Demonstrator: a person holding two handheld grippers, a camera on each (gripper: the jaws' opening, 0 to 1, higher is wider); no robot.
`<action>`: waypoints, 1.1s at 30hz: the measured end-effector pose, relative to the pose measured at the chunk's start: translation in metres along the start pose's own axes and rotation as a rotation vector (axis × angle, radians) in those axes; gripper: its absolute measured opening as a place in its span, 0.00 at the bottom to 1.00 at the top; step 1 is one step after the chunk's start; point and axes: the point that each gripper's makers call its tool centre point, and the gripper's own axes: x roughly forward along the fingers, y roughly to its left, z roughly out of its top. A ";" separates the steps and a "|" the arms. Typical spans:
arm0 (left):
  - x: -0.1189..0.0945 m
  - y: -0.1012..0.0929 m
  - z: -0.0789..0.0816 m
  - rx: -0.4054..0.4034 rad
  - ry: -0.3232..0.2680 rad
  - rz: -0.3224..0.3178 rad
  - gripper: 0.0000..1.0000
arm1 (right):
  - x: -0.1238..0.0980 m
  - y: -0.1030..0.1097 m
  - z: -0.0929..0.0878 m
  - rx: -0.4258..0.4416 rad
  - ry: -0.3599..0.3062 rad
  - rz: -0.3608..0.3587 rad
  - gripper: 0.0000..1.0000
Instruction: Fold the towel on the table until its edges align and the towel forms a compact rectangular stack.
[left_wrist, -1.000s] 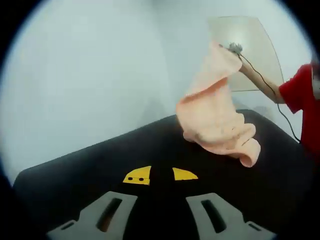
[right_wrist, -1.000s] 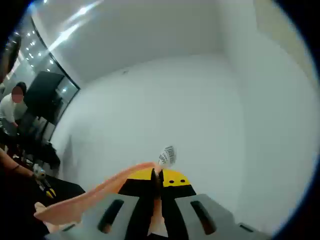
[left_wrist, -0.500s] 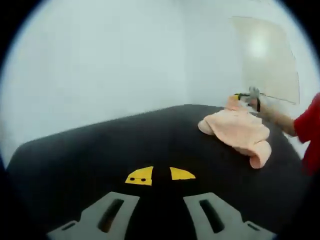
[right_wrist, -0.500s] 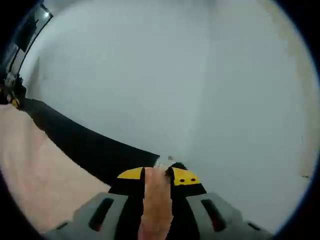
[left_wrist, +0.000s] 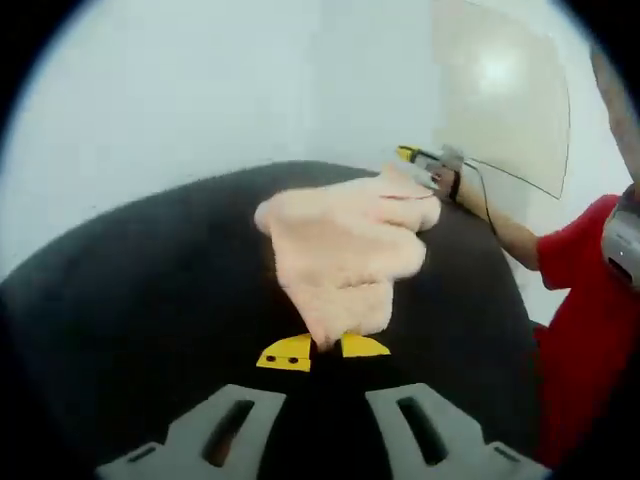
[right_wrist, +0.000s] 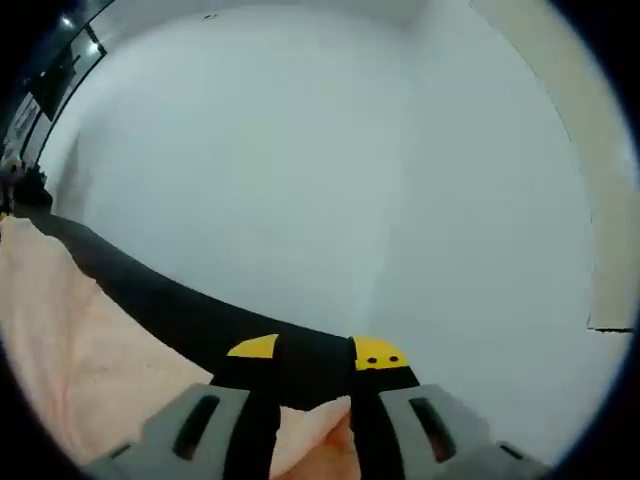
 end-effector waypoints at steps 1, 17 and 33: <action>-0.009 -0.003 0.022 0.012 -0.042 0.019 0.04 | 0.002 0.000 -0.001 -0.018 0.001 0.003 0.22; -0.224 0.060 0.252 0.908 0.259 0.917 0.03 | 0.003 0.019 0.018 0.046 -0.088 0.090 0.22; -0.246 0.081 0.082 0.730 0.348 0.892 0.03 | -0.136 0.245 0.058 -0.316 -0.170 1.142 0.16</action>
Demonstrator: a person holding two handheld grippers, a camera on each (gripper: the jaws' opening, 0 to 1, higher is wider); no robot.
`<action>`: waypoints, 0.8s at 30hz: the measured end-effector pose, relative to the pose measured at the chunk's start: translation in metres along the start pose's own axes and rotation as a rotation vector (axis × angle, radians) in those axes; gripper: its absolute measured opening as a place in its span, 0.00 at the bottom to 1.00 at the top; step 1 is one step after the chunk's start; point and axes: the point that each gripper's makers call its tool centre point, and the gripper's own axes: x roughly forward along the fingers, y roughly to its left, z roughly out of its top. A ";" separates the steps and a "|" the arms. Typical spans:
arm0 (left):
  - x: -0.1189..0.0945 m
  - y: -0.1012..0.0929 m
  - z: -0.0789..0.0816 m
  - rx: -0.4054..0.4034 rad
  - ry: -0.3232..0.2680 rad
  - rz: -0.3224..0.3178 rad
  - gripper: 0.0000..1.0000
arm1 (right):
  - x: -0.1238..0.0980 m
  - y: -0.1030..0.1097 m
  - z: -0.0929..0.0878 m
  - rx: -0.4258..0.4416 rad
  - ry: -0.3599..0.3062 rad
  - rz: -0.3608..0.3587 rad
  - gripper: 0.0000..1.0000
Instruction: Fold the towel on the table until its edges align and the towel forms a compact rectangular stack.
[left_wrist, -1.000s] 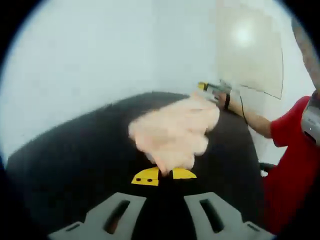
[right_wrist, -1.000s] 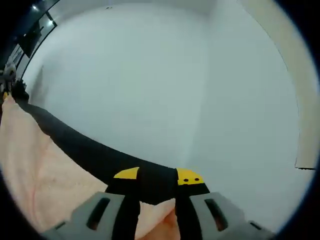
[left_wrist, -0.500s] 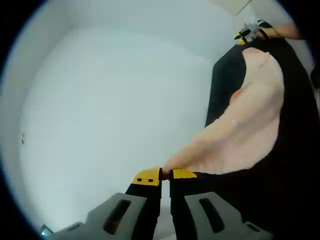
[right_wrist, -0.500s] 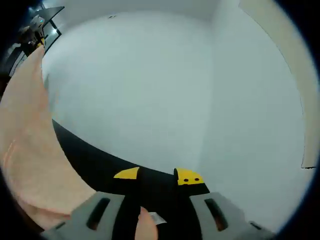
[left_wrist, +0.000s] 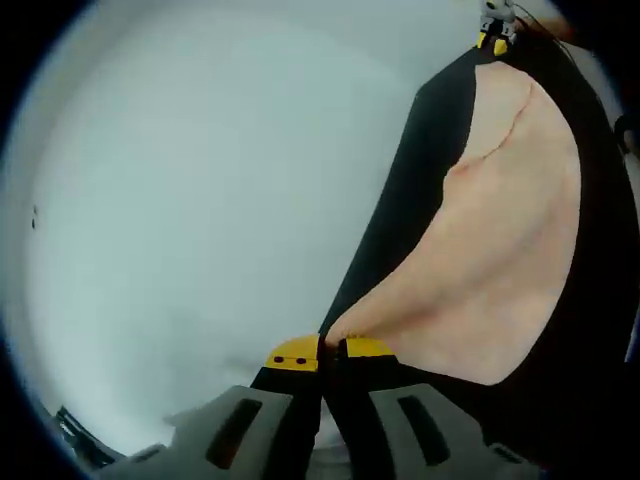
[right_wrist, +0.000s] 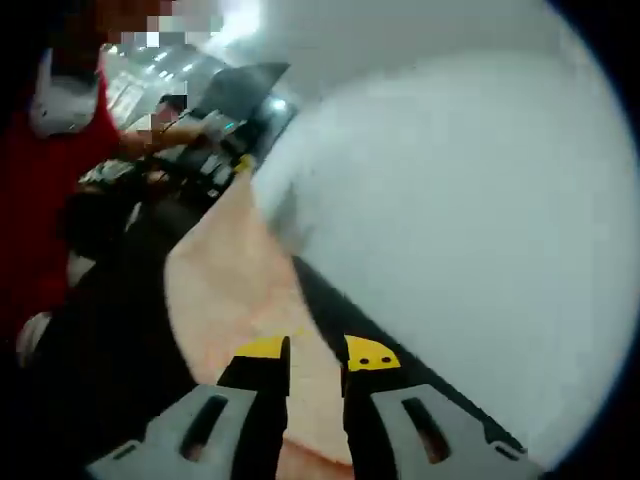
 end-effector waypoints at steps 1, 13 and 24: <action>-0.005 -0.001 -0.003 -0.001 0.001 0.000 0.03 | 0.005 0.015 -0.004 -0.037 0.073 0.052 0.16; -0.019 -0.008 0.002 -0.030 -0.055 0.013 0.03 | 0.016 0.022 -0.032 -0.175 0.286 0.100 0.03; -0.025 0.008 -0.002 0.091 -0.080 0.134 0.03 | -0.029 -0.029 0.041 -0.221 0.127 -0.085 0.00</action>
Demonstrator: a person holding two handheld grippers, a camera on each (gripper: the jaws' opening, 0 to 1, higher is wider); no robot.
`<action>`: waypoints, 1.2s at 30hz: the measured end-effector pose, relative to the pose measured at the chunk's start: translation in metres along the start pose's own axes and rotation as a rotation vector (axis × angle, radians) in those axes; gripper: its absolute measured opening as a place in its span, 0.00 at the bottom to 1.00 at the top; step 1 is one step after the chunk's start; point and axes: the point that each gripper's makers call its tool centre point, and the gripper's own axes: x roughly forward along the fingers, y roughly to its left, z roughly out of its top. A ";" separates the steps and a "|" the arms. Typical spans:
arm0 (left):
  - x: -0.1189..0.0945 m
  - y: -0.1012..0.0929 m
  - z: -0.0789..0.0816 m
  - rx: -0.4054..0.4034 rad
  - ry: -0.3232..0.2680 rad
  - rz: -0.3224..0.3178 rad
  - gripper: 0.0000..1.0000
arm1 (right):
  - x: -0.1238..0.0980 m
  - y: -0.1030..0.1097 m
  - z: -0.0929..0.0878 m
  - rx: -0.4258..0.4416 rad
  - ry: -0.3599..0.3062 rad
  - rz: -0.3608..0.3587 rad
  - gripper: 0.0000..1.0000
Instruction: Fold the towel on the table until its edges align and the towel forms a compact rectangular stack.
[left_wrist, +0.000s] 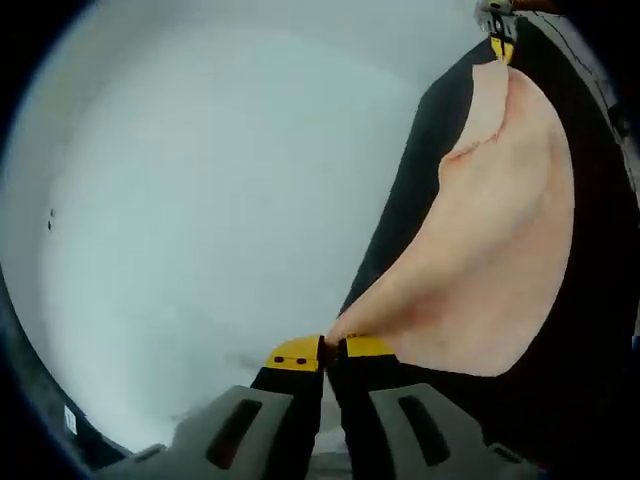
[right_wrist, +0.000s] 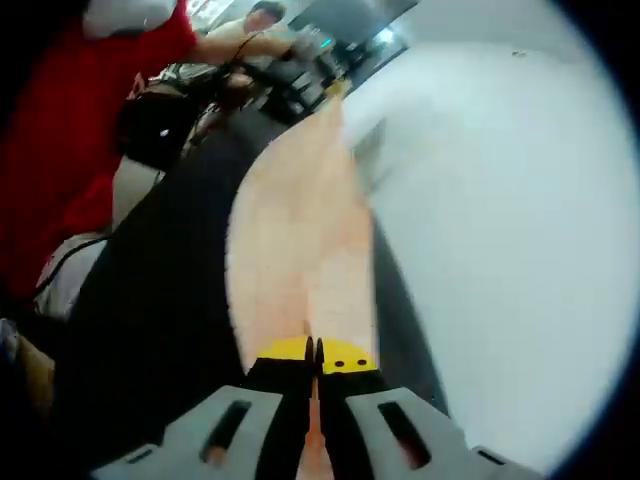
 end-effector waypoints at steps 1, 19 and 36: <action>-0.003 0.010 0.001 -0.002 -0.006 0.030 0.03 | -0.016 -0.023 0.010 0.005 -0.017 -0.070 0.00; -0.057 0.156 0.052 0.052 -0.037 0.215 0.03 | -0.166 -0.211 0.094 0.197 -0.162 -0.601 0.00; 0.209 -0.107 -0.072 -0.018 0.327 -0.394 0.03 | 0.063 -0.158 -0.236 0.685 0.234 -0.399 0.00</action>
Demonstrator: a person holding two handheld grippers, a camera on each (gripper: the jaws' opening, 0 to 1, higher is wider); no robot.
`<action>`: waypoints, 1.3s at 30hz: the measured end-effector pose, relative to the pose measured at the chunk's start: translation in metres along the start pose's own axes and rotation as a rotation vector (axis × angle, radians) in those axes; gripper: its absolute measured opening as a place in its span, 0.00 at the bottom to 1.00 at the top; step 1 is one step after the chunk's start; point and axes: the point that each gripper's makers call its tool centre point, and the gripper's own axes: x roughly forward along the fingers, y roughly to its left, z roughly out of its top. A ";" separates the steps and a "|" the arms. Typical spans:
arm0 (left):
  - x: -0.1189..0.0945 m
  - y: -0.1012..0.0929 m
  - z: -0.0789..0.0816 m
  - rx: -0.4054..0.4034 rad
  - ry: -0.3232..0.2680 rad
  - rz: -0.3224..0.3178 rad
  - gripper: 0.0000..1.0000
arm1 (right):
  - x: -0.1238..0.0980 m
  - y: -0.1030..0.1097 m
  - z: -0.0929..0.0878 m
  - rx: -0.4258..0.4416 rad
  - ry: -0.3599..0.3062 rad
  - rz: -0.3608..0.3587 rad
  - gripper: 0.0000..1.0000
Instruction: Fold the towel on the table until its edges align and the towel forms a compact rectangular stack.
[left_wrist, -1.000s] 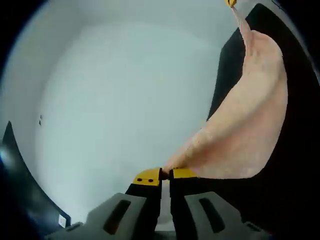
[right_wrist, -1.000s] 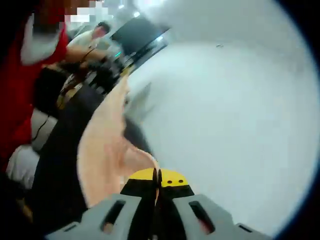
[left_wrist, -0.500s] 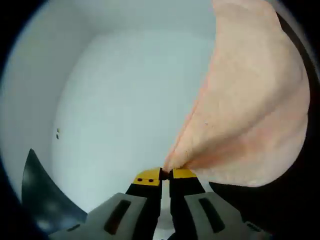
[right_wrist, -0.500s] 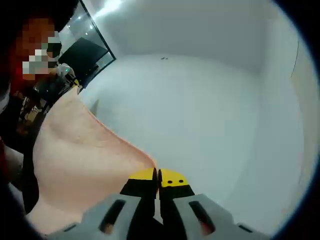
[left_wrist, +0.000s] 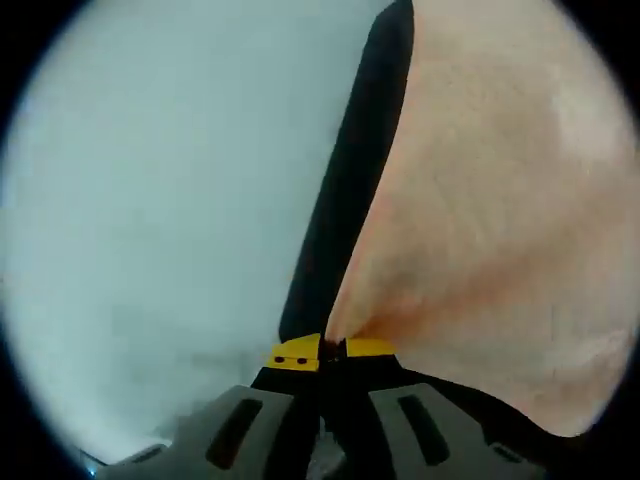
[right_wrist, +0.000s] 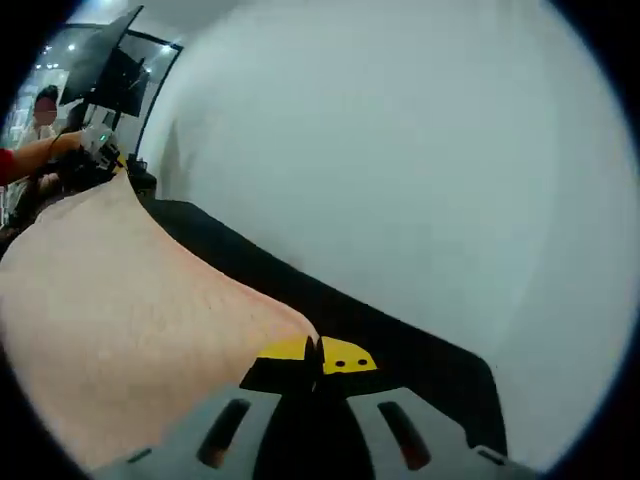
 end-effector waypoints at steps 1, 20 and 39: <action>0.014 -0.008 -0.001 -0.027 0.011 -0.022 0.03 | 0.009 -0.002 -0.009 0.010 0.008 -0.005 0.00; -0.018 0.011 -0.083 -0.327 -0.055 0.058 0.31 | 0.017 -0.005 -0.072 0.156 0.037 -0.006 0.19; -0.186 -0.169 -0.084 0.371 -0.309 -0.108 0.28 | -0.240 0.141 -0.016 -0.328 -0.039 0.203 0.21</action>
